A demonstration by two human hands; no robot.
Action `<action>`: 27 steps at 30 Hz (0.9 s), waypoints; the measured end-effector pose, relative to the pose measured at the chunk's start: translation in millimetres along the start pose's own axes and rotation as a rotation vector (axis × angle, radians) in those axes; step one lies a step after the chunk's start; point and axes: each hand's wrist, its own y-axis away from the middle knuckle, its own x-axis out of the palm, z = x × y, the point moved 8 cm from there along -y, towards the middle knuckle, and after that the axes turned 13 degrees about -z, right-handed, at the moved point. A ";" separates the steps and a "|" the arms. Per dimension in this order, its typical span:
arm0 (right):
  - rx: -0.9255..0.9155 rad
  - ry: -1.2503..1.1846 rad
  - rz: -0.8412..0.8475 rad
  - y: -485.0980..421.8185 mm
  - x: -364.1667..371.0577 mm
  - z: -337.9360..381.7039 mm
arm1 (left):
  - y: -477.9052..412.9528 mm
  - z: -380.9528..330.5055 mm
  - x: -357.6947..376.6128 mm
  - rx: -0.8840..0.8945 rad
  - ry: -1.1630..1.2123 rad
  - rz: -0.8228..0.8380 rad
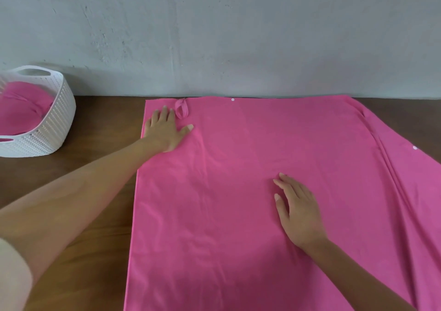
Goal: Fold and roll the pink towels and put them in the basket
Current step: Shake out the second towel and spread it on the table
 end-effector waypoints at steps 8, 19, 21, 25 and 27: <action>0.022 0.036 0.067 1.3 8.8 6.5 | -10.1 7.6 2.4 -0.004 -0.031 -0.032; 0.006 0.047 0.184 16.4 -7.3 5.9 | 69.0 -65.2 -18.0 -0.049 0.115 -0.161; 0.023 0.051 0.169 25.6 -16.3 -2.7 | 91.6 -89.8 -18.4 0.011 0.122 -0.165; 0.062 0.058 0.157 48.8 -40.6 -27.4 | 139.8 -150.5 -20.2 0.202 0.132 -0.179; 0.077 0.065 0.150 61.7 -55.4 -44.7 | 164.1 -183.1 -22.1 0.279 0.138 -0.173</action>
